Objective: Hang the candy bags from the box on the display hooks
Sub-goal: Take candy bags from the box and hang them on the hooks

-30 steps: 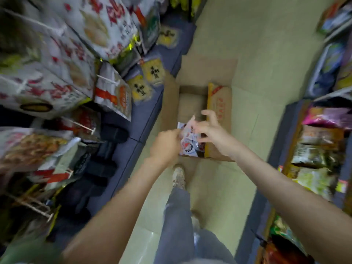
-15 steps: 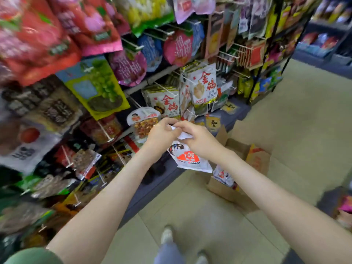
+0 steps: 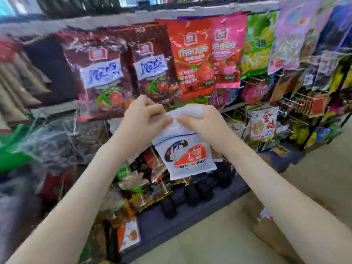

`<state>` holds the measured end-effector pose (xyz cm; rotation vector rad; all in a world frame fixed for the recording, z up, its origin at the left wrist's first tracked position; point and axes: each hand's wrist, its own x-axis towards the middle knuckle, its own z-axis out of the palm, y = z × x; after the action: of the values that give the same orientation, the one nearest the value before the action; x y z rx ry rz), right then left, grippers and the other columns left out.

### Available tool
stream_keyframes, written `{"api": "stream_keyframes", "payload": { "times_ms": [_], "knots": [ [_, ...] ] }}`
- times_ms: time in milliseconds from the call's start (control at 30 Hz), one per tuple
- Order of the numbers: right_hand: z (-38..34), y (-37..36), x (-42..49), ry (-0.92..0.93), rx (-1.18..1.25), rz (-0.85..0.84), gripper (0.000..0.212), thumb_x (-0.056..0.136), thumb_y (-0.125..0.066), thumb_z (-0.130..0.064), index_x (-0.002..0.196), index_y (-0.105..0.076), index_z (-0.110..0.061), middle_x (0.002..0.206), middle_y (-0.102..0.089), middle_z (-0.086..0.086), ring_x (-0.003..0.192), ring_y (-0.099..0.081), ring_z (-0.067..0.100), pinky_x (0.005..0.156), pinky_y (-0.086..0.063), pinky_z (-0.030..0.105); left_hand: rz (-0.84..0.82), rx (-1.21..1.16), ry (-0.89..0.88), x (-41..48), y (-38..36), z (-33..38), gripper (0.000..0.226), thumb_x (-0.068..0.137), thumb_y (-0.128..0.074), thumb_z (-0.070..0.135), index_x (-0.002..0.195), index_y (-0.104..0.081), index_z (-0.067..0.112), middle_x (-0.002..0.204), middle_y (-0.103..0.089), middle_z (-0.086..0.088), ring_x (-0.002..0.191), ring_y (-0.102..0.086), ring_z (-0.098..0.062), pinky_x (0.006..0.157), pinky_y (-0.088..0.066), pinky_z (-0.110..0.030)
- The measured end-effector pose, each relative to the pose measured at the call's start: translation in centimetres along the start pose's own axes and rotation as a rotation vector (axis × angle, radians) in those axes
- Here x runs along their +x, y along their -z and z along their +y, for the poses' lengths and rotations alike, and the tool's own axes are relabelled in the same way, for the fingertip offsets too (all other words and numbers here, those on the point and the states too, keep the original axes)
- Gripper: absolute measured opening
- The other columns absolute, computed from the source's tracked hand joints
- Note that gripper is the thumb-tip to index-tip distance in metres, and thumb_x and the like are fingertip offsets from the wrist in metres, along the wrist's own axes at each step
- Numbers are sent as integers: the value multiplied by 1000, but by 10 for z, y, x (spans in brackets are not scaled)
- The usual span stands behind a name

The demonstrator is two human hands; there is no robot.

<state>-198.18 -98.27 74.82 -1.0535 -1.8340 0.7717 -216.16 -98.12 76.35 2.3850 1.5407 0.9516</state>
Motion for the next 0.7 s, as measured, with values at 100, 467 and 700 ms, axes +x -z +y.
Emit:
{"api": "stream_keyframes", "payload": {
  "times_ms": [100,467,700],
  "knots": [
    [-34,-49,20,33,77,-13,18,93,-57,-14,101,-72,-12,88,-66,-4,86,-61,16,76,-49,38,-75,-107,62,-17,53,-37,19,92,-59,33,77,-60,22,77,-59,1,73,-53,-15,68,-41,-31],
    [-128,-155,88,134,171,-8,22,89,-60,-12,105,-73,-19,95,-70,6,92,-64,24,86,-51,48,177,-255,175,-47,170,-108,21,89,-60,33,72,-67,23,67,-63,5,64,-55,-4,63,-45,-23],
    [-149,-176,145,76,329,-29,19,88,-60,-10,104,-70,-8,97,-72,12,93,-68,28,86,-53,51,263,-3,238,-11,214,-133,20,89,-62,37,91,-72,19,80,-66,7,75,-57,-4,66,-44,-18]
  ]
}}
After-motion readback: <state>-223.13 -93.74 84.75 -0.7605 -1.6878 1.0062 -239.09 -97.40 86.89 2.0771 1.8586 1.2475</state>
